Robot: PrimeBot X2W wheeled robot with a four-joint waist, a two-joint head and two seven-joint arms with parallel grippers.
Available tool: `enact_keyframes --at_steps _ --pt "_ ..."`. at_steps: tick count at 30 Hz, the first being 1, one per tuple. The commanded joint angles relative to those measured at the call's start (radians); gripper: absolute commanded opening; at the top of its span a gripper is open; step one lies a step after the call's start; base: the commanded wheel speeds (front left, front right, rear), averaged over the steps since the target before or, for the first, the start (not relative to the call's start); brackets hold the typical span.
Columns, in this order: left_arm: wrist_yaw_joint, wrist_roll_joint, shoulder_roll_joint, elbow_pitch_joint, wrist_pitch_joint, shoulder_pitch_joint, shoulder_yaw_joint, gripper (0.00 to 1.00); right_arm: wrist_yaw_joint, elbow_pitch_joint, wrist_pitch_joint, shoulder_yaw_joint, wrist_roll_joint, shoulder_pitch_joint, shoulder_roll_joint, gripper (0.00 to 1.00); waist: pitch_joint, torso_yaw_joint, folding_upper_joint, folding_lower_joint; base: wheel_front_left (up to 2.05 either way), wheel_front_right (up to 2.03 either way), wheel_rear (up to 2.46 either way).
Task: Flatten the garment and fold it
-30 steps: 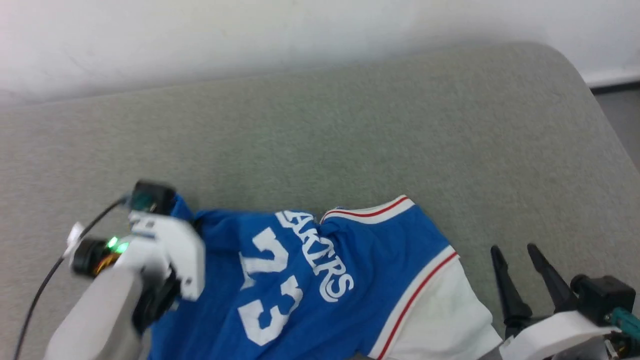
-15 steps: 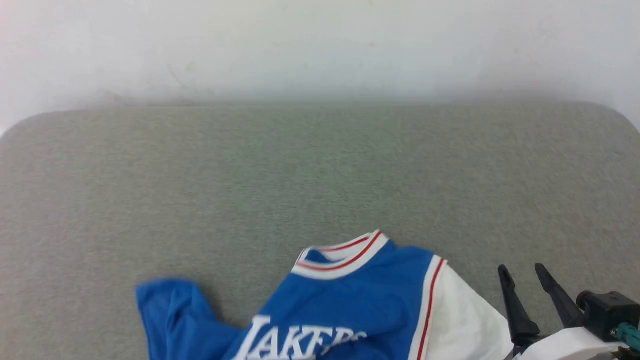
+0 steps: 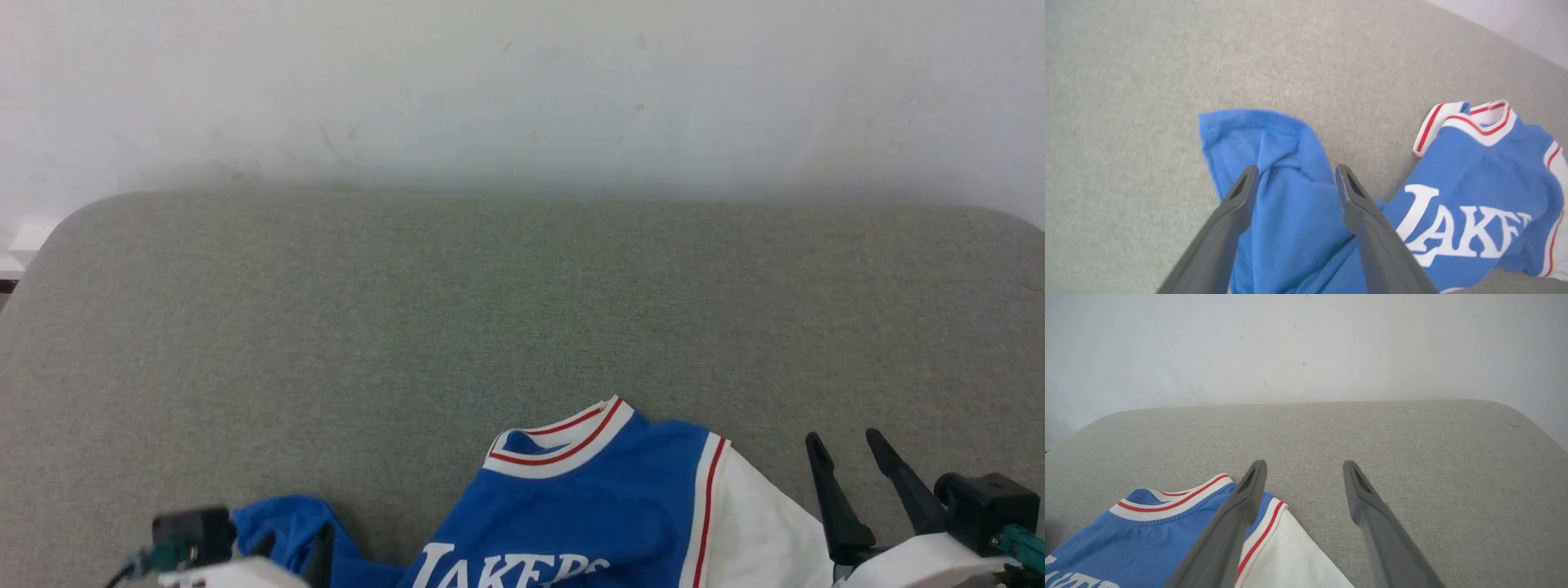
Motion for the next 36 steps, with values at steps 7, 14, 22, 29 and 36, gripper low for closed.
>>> enact_keyframes --at_steps 7,14,22,29,36 --pt "-0.135 0.047 -0.009 0.073 0.056 -0.246 -0.120 1.00 -0.001 -0.020 0.014 0.008 -0.012 -0.013 0.002 1.00 0.041 -0.029 -0.0001 0.0000 0.00 0.00 0.00" --pt "-0.251 0.072 -0.039 0.254 0.214 -0.401 -0.280 1.00 -0.001 -0.023 0.016 0.024 -0.034 -0.042 0.002 1.00 0.066 -0.090 -0.0001 0.0000 0.00 0.00 0.00" --pt "-0.329 0.068 -0.068 0.476 0.363 -0.462 -0.390 0.49 -0.001 -0.021 0.013 0.034 -0.039 -0.056 0.002 1.00 0.063 -0.141 -0.0001 0.0000 0.00 0.00 0.00" --pt "-0.326 0.098 -0.059 0.521 0.293 -0.557 -0.354 0.00 -0.001 -0.012 0.009 0.024 -0.026 -0.045 0.002 1.00 0.051 -0.148 -0.0001 0.0000 0.00 0.00 0.00" --pt "-0.230 0.234 -0.034 0.464 0.075 -0.709 -0.282 0.00 -0.001 -0.006 0.013 0.018 -0.025 -0.032 0.002 1.00 0.025 -0.129 -0.0001 0.0000 0.00 0.00 0.00"
